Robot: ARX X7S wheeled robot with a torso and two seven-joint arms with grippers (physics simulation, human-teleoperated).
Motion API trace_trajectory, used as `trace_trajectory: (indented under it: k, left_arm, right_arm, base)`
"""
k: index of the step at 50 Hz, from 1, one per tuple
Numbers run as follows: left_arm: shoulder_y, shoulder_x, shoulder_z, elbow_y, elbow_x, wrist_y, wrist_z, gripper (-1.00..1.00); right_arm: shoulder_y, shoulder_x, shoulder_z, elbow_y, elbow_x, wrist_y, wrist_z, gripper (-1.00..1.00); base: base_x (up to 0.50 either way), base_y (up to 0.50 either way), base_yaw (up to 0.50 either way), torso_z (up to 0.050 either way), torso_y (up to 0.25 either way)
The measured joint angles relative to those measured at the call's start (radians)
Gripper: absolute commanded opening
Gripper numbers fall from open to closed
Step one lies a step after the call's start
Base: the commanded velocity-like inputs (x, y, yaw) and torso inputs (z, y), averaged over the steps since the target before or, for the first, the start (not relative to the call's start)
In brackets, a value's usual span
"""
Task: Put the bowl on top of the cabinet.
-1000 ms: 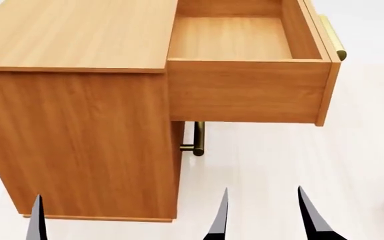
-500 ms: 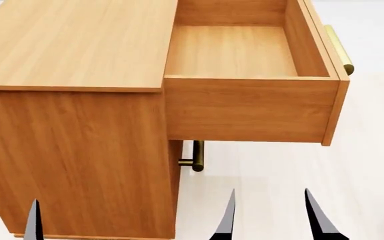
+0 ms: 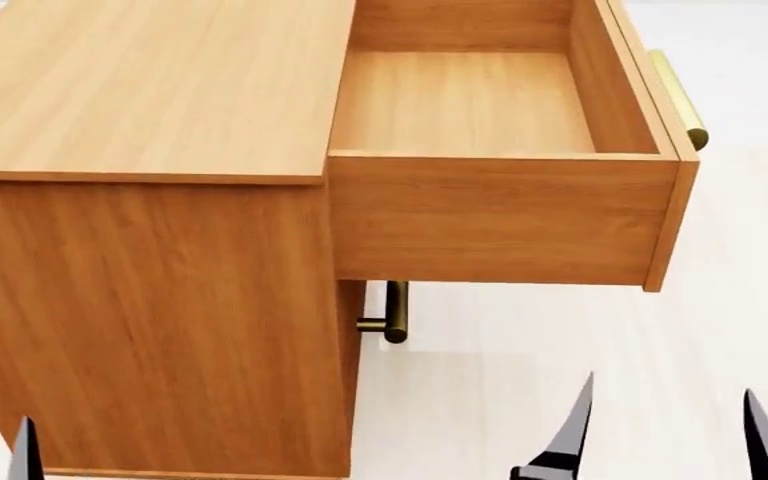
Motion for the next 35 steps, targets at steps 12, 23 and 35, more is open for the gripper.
trace_trajectory:
  k: [12,23,35]
  left_arm:
    - [-0.011,-0.005,0.011,0.011,0.009,-0.004,-0.015,1.00]
    - [-0.023,-0.009,0.024,0.010,0.013,-0.004,-0.024,1.00]
    - [-0.041,-0.015,0.044,-0.002,0.021,-0.003,-0.029,1.00]
  right_arm:
    - [0.044,0.060,0.039,-0.047,-0.044,0.173,0.057,1.00]
    - [0.170,0.119,0.009,-0.010,-0.094,0.363,0.091,1.00]
    - [0.310,0.162,-0.072,0.095,-0.139,0.512,0.107,1.00]
  base:
    - [0.00,0.00,0.00,0.000,0.000]
    - [0.00,0.00,0.00,0.000,0.000]
    - [0.00,0.00,0.00,0.000,0.000]
